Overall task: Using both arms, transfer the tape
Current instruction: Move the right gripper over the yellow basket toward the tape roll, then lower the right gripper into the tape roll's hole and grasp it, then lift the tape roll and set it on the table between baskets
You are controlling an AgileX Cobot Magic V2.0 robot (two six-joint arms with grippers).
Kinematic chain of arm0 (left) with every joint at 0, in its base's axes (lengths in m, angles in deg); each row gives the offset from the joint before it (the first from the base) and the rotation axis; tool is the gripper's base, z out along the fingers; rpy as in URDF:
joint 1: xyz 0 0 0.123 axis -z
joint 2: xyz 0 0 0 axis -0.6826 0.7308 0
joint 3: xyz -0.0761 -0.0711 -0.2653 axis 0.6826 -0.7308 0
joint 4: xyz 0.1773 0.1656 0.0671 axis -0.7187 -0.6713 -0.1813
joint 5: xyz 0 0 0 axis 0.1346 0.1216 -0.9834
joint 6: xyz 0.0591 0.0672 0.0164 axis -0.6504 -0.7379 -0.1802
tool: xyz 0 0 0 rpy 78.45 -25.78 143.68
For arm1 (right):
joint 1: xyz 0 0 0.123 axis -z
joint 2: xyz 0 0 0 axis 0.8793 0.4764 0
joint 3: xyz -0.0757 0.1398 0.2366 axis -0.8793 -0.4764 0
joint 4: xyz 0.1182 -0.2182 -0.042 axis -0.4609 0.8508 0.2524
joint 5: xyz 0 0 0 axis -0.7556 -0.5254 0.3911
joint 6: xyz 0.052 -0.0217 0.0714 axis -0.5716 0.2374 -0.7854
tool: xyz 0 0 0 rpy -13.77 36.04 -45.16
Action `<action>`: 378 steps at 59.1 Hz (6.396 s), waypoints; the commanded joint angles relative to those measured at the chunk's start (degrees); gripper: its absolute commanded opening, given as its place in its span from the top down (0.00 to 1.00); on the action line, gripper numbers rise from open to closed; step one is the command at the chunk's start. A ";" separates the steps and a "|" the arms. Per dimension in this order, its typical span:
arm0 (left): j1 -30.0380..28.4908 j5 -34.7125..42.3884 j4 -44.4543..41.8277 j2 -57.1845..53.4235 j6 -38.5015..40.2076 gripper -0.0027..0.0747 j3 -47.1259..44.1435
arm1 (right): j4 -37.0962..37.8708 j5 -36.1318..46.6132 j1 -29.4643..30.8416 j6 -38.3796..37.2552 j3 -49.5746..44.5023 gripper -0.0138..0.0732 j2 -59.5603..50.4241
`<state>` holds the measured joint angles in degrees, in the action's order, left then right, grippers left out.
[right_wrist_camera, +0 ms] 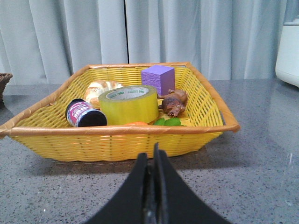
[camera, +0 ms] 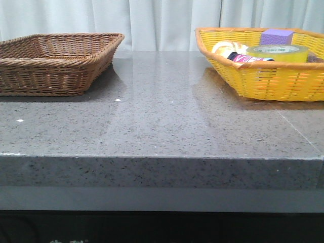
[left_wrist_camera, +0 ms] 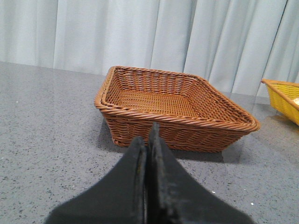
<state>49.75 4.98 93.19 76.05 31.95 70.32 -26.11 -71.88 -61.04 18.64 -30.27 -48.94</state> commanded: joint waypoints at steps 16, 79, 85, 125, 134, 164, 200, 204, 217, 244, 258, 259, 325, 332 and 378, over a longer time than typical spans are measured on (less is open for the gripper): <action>-0.10 4.71 0.11 -1.11 0.44 0.99 -2.18 | 0.60 4.36 0.26 0.33 1.48 0.92 -1.50; -0.10 -13.16 -4.53 13.43 0.44 0.99 32.08 | 2.27 -17.91 0.26 0.47 28.41 0.92 7.04; -0.10 -21.86 -4.63 20.93 0.44 0.99 40.29 | 2.27 -23.32 0.26 0.47 35.37 0.92 12.42; -0.10 -36.32 -5.16 46.73 0.44 0.99 52.09 | 2.27 -38.26 0.26 0.47 48.85 0.92 43.47; 0.01 -36.44 -5.92 48.37 0.44 0.92 52.09 | 2.27 -38.66 0.26 0.52 48.85 0.78 46.72; 7.80 -36.95 6.59 48.36 -14.60 0.26 52.09 | 0.09 -44.75 0.19 0.52 60.01 0.24 57.27; 26.23 -38.16 8.73 48.36 -14.74 0.26 52.09 | 0.09 -58.15 0.19 0.52 94.69 0.25 88.41; 26.23 -38.19 8.73 48.36 -14.74 0.26 52.09 | 0.09 -58.95 0.19 0.52 97.72 0.25 91.86; 26.23 -38.29 8.73 48.36 -14.74 0.26 52.09 | 0.09 -59.70 0.19 0.52 106.22 0.25 101.50; 26.23 -38.29 8.73 48.36 -14.74 0.26 52.09 | 0.15 -58.83 0.19 0.52 114.52 0.25 113.78; 26.23 -38.29 8.73 48.36 -14.74 0.26 52.09 | 0.15 -58.82 0.19 0.52 114.64 0.53 115.03; 26.23 -38.29 8.73 48.36 -14.74 0.26 52.09 | 0.15 -58.83 0.19 0.52 114.64 0.55 115.03; 26.23 -38.29 8.73 48.36 -14.74 0.26 52.09 | -2.23 -65.85 -18.91 3.37 113.58 0.68 92.83; 26.23 -38.29 8.73 48.36 -14.74 0.26 52.09 | -2.18 -63.60 -24.13 3.43 110.25 0.68 92.94; 26.23 -38.29 8.73 48.36 -14.74 0.26 52.09 | 6.16 -53.00 -33.87 3.55 102.45 0.68 106.85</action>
<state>75.49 -36.79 100.77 124.57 17.13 120.45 -21.86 -128.37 -94.89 21.74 70.34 60.64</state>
